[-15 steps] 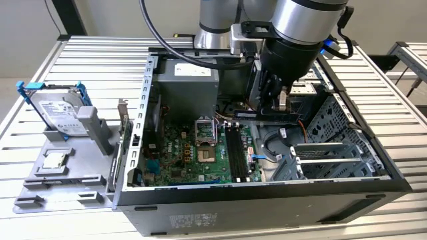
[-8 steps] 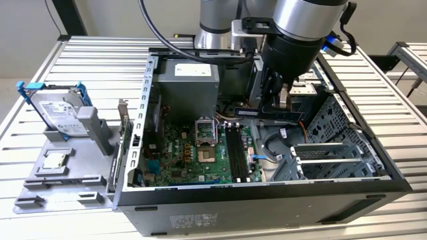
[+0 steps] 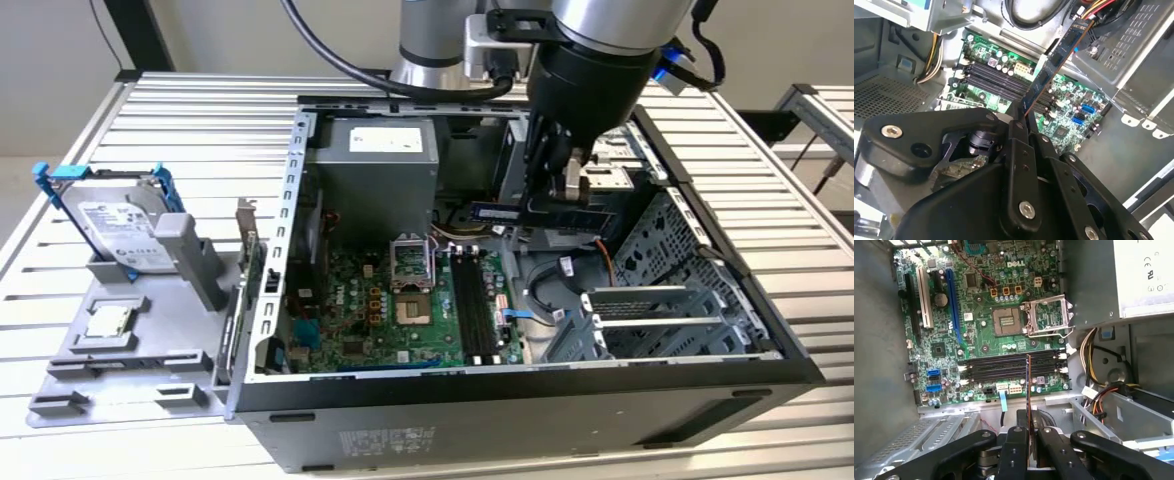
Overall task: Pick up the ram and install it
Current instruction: 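Insert the ram into the slot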
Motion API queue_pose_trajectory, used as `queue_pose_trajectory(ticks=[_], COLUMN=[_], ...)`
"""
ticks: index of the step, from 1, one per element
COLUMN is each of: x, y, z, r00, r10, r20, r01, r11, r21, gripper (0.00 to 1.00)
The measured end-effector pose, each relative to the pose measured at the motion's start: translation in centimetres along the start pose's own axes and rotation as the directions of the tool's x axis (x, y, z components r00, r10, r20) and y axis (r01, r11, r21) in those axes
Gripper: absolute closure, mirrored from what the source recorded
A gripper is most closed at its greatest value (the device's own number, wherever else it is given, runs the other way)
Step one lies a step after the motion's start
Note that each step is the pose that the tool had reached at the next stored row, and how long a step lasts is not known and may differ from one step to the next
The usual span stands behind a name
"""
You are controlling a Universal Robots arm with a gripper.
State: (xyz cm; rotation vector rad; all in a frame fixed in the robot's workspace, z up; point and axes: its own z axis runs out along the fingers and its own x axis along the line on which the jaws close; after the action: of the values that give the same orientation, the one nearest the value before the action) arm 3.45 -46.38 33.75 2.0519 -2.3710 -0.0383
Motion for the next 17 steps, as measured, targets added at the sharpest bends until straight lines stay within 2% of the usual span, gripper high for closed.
queue_pose_trajectory(ticks=[5, 8, 12, 17], x=[-0.03, -0.03, -0.03, -0.02], y=[0.01, 0.01, 0.03, 0.06], z=[0.00, 0.00, -0.01, -0.01], r00=[0.9995, 0.9981, 0.9946, 0.9879], r10=[0.031, 0.062, 0.104, 0.155], r20=[0.0006, 0.0013, 0.0022, 0.0034], r01=[-0.031, -0.062, -0.104, -0.155], r11=[0.9995, 0.9981, 0.9946, 0.9879], r21=[0.0003, 0.0006, 0.0010, 0.0015], gripper=[1.00, 1.00, 1.00, 1.00])
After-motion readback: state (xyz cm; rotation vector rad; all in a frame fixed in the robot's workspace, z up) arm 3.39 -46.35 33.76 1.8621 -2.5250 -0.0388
